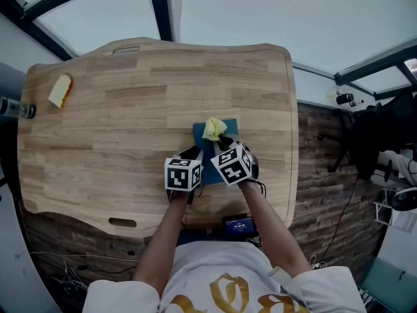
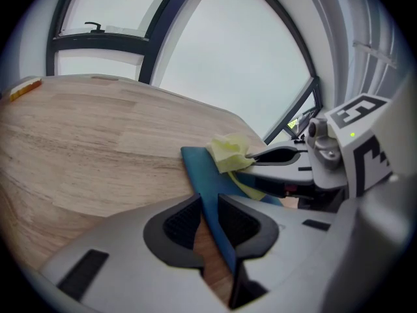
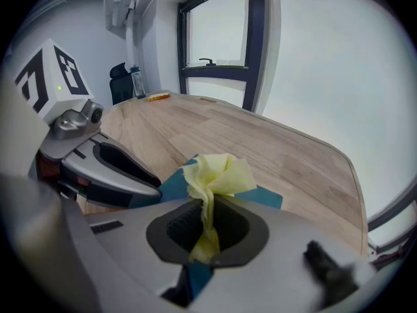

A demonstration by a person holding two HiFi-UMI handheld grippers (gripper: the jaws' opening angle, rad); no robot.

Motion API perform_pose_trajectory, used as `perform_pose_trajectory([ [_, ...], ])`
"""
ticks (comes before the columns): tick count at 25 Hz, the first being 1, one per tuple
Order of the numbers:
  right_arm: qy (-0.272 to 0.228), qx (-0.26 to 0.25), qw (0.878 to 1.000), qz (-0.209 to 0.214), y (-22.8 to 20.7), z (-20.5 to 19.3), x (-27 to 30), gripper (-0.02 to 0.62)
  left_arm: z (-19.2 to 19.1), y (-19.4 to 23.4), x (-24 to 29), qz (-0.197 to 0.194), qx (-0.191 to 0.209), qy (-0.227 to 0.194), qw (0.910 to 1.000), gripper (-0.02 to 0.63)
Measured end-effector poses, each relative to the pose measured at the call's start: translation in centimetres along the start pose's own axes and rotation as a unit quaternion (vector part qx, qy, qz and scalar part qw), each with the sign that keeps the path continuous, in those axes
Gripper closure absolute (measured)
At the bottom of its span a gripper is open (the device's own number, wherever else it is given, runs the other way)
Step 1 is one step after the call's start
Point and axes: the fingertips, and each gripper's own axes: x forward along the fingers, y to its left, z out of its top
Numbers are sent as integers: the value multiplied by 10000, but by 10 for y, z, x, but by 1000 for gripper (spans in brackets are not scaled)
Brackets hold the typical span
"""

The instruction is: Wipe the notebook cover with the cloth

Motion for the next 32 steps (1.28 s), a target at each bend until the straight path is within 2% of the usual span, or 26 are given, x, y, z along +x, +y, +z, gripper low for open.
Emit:
perform_pose_trajectory([
  [22, -221, -6, 9976, 651, 27, 16, 10, 558, 0, 0, -1, 36, 46, -18, 10000, 517],
  [32, -254, 71, 9966, 785, 28, 17, 10, 558, 1, 1, -1, 7, 13, -18, 10000, 517],
])
